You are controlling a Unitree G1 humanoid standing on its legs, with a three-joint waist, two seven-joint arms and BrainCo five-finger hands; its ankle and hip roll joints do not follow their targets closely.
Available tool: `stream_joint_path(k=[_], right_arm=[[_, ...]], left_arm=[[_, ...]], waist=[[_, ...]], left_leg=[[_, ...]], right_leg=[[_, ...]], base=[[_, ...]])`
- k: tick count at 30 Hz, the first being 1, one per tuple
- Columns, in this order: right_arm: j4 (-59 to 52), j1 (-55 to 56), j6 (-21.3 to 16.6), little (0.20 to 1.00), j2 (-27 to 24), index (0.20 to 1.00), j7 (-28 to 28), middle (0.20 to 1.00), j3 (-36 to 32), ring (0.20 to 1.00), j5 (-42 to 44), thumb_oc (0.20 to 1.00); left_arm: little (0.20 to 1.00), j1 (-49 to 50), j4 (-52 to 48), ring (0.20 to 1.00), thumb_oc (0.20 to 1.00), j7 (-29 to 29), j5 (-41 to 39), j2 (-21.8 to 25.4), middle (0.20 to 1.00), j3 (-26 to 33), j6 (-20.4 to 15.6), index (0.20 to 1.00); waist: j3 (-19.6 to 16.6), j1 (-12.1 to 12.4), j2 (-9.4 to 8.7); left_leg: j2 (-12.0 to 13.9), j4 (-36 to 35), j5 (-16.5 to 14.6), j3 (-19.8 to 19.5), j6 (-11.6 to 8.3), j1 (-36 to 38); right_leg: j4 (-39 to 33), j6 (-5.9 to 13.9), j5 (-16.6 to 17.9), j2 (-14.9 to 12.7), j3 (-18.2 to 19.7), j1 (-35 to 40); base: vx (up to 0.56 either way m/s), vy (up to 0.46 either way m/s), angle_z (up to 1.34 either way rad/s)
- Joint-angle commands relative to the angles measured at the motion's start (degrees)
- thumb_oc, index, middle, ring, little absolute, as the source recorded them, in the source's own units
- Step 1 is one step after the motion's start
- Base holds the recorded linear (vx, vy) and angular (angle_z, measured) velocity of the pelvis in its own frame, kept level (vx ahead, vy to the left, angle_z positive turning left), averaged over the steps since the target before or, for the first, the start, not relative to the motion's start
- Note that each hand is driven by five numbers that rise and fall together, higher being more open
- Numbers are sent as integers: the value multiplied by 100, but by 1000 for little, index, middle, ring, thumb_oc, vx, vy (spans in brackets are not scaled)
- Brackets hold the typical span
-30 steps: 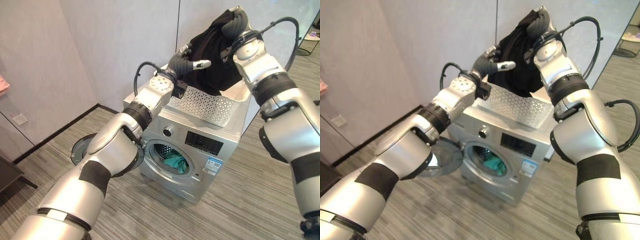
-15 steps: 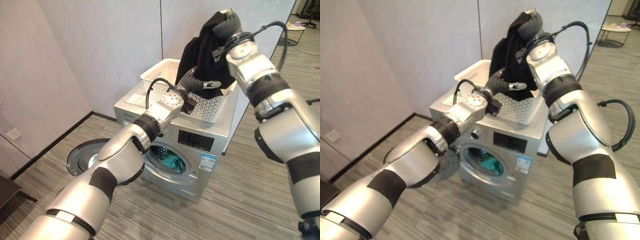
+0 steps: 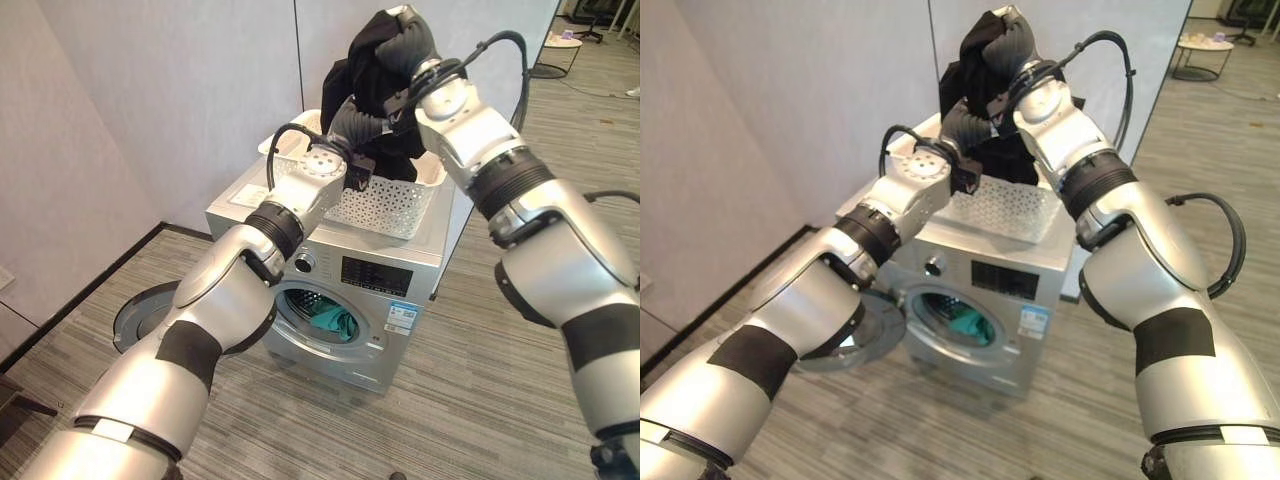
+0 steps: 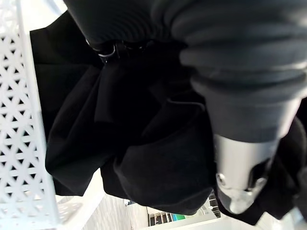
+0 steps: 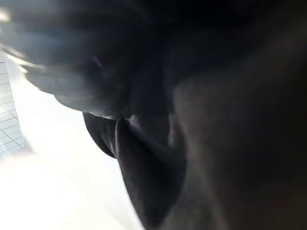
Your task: Grab the laundry basket,head to the washer,open it,put in the laundry and shut it.
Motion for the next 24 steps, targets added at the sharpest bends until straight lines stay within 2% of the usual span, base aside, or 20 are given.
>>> stream_joint_path(k=[1, 5, 6, 10, 11, 12, 13, 18, 21, 22, 24], right_arm=[[426, -949, -524, 200, 198, 200, -26, 200, 183, 200, 108, 200], [297, -822, -653, 200, 265, 200, -33, 200, 107, 200, 189, 200], [290, -758, -732, 200, 260, 200, 15, 200, 101, 200, 285, 200], [235, -680, -794, 200, 222, 200, 38, 200, 119, 200, 388, 200], [166, -571, -831, 420, 182, 420, 79, 420, 108, 420, 464, 420], [109, -507, -852, 780, 155, 780, 88, 780, 127, 780, 454, 780], [46, -463, -866, 1000, 121, 1000, 80, 1000, 123, 1000, 454, 1000], [-621, -152, -1066, 1000, -185, 1000, -26, 1000, 8, 1000, 418, 1000], [-1343, 253, -1293, 1000, -699, 1000, -181, 1000, -302, 1000, 334, 1000], [-1538, 412, -1339, 1000, -1012, 1000, -196, 1000, -413, 1000, 258, 1000], [-1607, 543, -1401, 1000, -1420, 1000, -225, 1000, -521, 1000, 215, 1000]], left_arm=[[200, -991, 200, 200, 200, 84, -134, 266, 200, 356, -697, 200], [200, -912, 238, 200, 200, 127, -74, 227, 200, 546, -791, 200], [200, -946, 265, 200, 200, 179, 218, 257, 200, 499, -846, 200], [200, -937, 214, 200, 200, 225, 441, 307, 200, 440, -920, 200], [200, -903, 181, 200, 200, 266, 561, 338, 200, 426, -961, 200], [200, -882, 160, 200, 200, 310, 637, 358, 200, 437, -984, 200], [200, -882, 143, 200, 200, 359, 704, 380, 200, 436, -1006, 200], [200, -819, -106, 200, 200, 586, 978, 665, 200, 509, -1157, 200], [200, -650, -374, 200, 200, 760, 1148, 1011, 200, 700, -1298, 200], [200, -583, -530, 200, 200, 844, 1227, 1154, 200, 770, -1369, 200], [200, -599, -539, 200, 200, 875, 1327, 1327, 200, 802, -1395, 200]], waist=[[127, -36, -100], [191, -131, -55], [213, -158, -42], [234, -175, -39], [249, -194, -38], [255, -206, -37], [265, -219, -40], [275, -293, -18], [256, -353, 2], [240, -366, 11], [207, -391, 12]], left_leg=[[129, 17, -62, -185, -308, 66], [165, 17, -23, -125, -335, 12], [179, 17, -3, -100, -342, -10], [195, 17, 11, -74, -347, -27], [201, 17, 17, -66, -348, -31], [206, 17, 19, -57, -348, -24], [212, 17, 18, -46, -347, -22], [235, 17, 5, -25, -338, -4], [225, 17, -36, 9, -330, 36], [223, 17, -60, 23, -325, 53], [215, 17, -91, 52, -324, 88]], right_leg=[[69, 176, -532, 96, 23, 266], [74, 158, -513, 113, 88, 168], [84, 144, -508, 128, 121, 125], [105, 132, -509, 137, 134, 89], [114, 125, -514, 146, 142, 78], [105, 119, -515, 153, 145, 86], [110, 114, -517, 157, 146, 82], [117, 109, -529, 168, 169, 84], [123, 111, -542, 159, 165, 118], [117, 121, -542, 151, 155, 134], [99, 136, -540, 142, 153, 173]], base=[[0, 0, 0], [-16, -9, -6], [-34, -22, -26], [-14, -16, -16], [-8, -18, -3], [0, 0, 0], [0, 0, 0], [2, -3, -5], [4, 4, -2], [0, 0, 0], [12, 7, 2]])
